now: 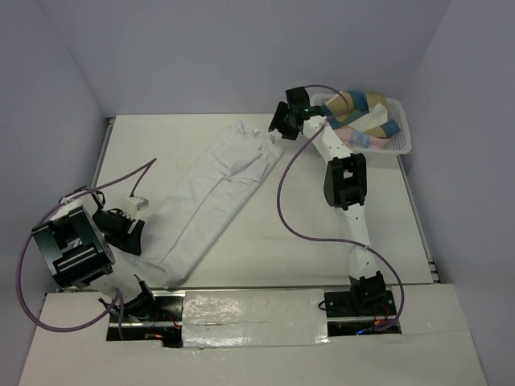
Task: Fold and stack the long sleeve shirts
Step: Fold the shirt
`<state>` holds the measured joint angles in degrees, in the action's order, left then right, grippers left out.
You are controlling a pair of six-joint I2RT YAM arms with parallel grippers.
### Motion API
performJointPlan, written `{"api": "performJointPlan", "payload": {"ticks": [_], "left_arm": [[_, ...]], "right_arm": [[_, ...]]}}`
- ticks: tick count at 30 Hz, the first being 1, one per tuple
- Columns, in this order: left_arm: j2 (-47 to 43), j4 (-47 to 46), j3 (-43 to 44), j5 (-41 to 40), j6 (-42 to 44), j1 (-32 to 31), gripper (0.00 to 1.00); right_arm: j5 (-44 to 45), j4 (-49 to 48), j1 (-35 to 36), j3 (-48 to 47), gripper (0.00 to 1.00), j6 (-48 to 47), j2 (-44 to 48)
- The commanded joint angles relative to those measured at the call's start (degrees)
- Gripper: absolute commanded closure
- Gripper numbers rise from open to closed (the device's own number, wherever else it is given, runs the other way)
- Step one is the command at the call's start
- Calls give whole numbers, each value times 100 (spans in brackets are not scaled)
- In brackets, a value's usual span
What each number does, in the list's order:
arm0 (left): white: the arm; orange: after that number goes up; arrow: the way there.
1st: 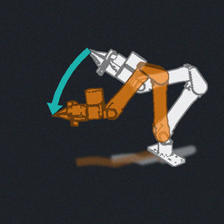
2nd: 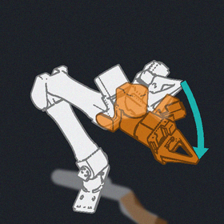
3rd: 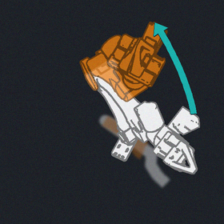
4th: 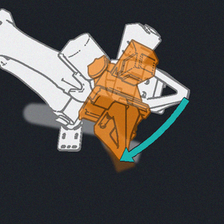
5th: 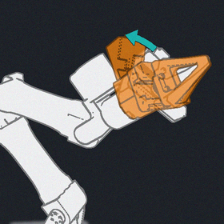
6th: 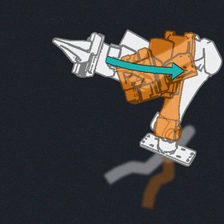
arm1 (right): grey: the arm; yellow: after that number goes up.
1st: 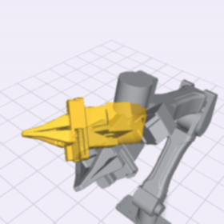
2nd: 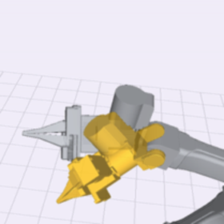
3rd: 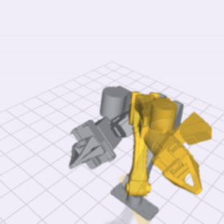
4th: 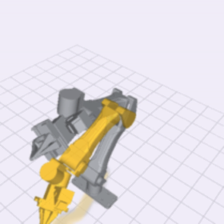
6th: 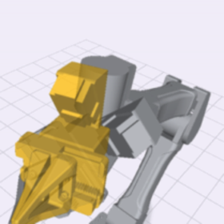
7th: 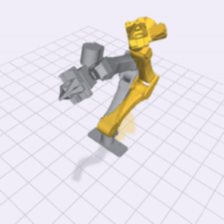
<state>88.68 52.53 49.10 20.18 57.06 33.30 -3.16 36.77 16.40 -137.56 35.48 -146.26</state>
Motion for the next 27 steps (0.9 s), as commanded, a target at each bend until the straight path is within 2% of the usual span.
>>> {"api": "performJointPlan", "payload": {"ticks": [1,4,6,9,10,13,15,16,17,18,20,24,27], "left_arm": [[9,126,134,-111,104,133,24],[9,388,556,-41,24,168,1],[-53,775,898,46,129,168,1],[-97,1030,1425,196,78,177,1],[-106,1005,1566,257,-1,177,1],[-62,611,2015,565,-422,159,1],[69,294,2086,452,-625,-51,1],[140,284,2025,390,-608,-165,4],[288,284,1981,294,-547,-427,13],[377,292,1911,241,-564,-577,37],[587,109,1682,223,-687,-789,50],[747,-121,1348,486,-617,-825,46],[694,-252,1076,408,-494,-1000,46]], "right_arm": [[-124,-311,74,62,33,-270,729],[-141,-101,135,376,30,-384,1107],[-124,-48,240,798,30,-367,1581],[148,-205,494,2124,30,-166,2372],[227,-388,548,2850,30,114,2556],[79,-1013,679,4169,31,895,3102],[26,-1347,793,4700,33,1196,3226],[43,-1366,820,4720,34,1363,3183],[-9,-1331,838,4668,34,1417,2982],[-70,-1192,838,4468,33,1478,2841],[-97,-1024,803,4264,32,1662,2394],[-150,-1162,636,4315,31,2137,2057],[-88,-1085,575,4019,42,2130,1882]]}}
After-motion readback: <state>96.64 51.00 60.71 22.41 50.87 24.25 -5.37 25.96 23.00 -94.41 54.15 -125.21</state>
